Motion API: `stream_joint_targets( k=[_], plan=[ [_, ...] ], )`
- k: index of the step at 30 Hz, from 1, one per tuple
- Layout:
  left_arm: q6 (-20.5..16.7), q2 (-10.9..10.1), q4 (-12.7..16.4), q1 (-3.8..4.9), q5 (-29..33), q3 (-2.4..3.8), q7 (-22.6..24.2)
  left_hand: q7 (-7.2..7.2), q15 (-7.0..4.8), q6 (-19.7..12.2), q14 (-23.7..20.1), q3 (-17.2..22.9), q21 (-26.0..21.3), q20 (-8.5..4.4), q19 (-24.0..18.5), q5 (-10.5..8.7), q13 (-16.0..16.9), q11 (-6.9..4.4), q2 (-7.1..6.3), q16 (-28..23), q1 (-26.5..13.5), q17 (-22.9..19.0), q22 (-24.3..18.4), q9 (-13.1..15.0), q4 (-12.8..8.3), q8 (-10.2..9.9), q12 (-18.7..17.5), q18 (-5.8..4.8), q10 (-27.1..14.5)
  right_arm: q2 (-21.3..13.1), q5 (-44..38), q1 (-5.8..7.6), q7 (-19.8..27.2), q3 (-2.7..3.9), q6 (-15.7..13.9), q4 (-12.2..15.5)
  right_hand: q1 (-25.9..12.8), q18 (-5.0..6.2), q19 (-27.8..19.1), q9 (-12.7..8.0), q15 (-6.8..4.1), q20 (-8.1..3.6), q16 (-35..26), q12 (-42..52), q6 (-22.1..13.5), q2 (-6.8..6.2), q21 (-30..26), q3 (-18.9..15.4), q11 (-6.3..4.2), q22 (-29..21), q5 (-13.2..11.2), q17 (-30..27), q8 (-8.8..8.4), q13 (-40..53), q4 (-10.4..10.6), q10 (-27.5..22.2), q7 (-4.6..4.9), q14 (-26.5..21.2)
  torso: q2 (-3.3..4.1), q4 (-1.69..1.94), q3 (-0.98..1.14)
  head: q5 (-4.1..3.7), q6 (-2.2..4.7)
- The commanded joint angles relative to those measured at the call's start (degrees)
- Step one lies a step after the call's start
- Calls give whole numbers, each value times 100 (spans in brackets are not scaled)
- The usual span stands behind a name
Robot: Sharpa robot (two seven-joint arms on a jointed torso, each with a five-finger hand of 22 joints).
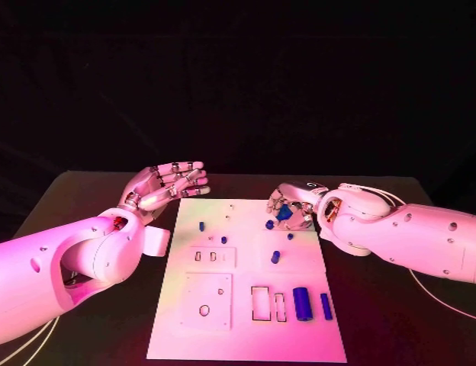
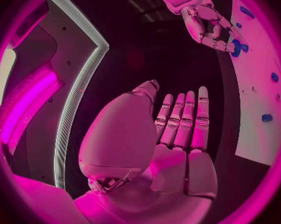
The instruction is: Assemble the parts on the task board
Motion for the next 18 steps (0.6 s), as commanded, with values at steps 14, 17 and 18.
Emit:
stream_joint_targets(
  k=[14, 17, 18],
  plan=[
    [-8, -88, -69, 64, 34, 12, 115, 349, 20, -49, -48, 42, -43, 16, -58, -19, -4, 6, -60, -41, -4, -8, -7, -7, -4, -18, -37, -1, -39, 80, -295, -70, -230, -4, 281, -84, 51, -150, 199, 51, 52, 5, 264, 170, -25, 44, 261, 12, -14, 348, 21, 242, 52, 40, 51, -85, -9, 76, 100, 25, -9, 14, 14],
    [-5, -107, -71, 69, 34, 12, 107, 350, 21, -48, -51, 45, -47, 16, -63, -19, -4, 6, -60, -43, -4, -8, -8, -7, -5, -17, -37, -1, -41, 85, -295, -71, -257, -4, 249, -77, 17, -144, 181, 75, 50, 6, 264, 240, 2, 99, 263, 43, -18, 344, 19, 195, 75, 55, 110, -68, -12, 55, 107, 25, -5, 13, 16],
    [-6, -114, -70, 70, 34, 12, 104, 350, 21, -48, -51, 45, -47, 16, -63, -19, -4, 6, -60, -43, -4, -8, -8, -7, -5, -17, -37, -1, -41, 87, -294, -71, -264, -4, 241, -74, 12, -146, 186, 79, 50, 6, 267, 253, 6, 107, 271, 49, -20, 357, 20, 194, 78, 58, 120, -63, -13, 52, 114, 22, -4, 13, 20]
  ],
)
